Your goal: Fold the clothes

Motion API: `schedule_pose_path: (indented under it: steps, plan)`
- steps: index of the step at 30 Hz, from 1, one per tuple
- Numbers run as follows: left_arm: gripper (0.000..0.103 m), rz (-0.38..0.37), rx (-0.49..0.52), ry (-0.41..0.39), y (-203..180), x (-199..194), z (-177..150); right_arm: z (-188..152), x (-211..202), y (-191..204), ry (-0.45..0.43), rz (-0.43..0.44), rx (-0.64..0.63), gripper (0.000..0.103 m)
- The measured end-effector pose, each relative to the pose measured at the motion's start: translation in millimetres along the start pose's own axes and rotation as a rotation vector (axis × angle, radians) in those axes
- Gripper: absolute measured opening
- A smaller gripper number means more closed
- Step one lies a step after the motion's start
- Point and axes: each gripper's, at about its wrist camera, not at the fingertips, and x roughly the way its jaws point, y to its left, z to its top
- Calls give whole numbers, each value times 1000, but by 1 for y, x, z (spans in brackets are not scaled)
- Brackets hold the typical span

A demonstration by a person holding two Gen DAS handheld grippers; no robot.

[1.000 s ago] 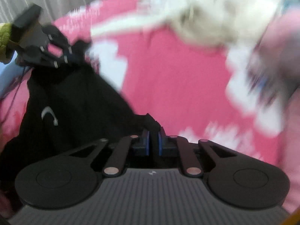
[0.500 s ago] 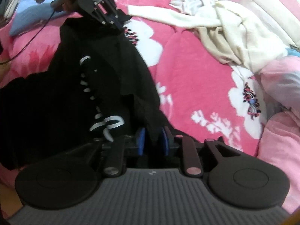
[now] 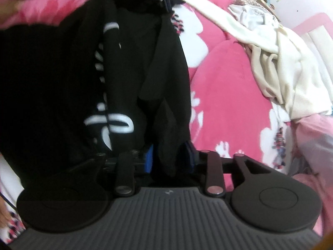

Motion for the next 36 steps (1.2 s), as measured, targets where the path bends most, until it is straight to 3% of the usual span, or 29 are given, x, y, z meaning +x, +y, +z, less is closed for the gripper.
schedule_pose_path:
  steps: [1,10,17,22,26,33,36]
  plan:
    - [4,5,-7,-10,-1,-2,0,1,-2,-2,1,-29,21,8]
    - [3,83,-207,-200,27,-50,12,7,-69,-89,-249,-180,605,6]
    - [3,193,-363,-241,85,-29,47,7,-14,-169,-246,-166,877,5]
    - [3,261,-393,-218,127,-3,70,13,23,-209,-267,-153,962,5]
    - [3,291,-393,-182,149,24,82,17,53,-231,-241,-157,958,5]
    - [4,317,-377,-73,156,82,75,5,128,-261,-154,-156,1027,6]
    - [11,326,-364,-53,154,98,69,2,157,-262,-123,-127,1042,7]
